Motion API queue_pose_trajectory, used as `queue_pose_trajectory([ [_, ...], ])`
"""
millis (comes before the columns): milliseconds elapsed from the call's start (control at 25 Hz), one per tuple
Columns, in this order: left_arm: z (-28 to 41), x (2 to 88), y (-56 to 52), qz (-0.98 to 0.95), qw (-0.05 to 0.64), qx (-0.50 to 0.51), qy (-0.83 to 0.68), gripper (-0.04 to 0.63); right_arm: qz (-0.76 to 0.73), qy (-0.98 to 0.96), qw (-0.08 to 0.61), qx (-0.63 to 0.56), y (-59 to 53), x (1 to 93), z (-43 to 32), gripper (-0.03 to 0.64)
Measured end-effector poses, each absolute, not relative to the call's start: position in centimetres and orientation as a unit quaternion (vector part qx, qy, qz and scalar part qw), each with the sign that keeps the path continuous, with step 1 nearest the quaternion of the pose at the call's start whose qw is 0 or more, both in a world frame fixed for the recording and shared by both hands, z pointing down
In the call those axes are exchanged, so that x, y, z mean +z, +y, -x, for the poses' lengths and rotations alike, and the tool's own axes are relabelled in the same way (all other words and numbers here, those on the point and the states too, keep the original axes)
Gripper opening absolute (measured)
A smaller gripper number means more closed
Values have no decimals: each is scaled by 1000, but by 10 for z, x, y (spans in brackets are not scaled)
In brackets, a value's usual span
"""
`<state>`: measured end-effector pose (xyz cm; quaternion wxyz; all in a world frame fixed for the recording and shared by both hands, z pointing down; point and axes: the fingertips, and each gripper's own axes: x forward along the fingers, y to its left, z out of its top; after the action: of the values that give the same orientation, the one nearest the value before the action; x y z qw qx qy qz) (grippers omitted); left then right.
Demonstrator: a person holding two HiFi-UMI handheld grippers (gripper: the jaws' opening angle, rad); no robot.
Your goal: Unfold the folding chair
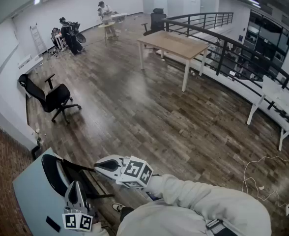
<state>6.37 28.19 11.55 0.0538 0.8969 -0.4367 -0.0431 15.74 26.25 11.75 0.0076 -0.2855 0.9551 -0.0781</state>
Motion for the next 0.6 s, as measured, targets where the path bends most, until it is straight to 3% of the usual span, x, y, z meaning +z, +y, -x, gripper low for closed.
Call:
queue_pose_trajectory([
  [280, -36, 130, 257, -896, 68, -59, -436, 6, 289, 953, -12, -92, 243, 142, -137, 7],
  [600, 45, 163, 178, -889, 49, -39, -453, 6, 308, 946, -29, -96, 167, 171, -75, 7],
])
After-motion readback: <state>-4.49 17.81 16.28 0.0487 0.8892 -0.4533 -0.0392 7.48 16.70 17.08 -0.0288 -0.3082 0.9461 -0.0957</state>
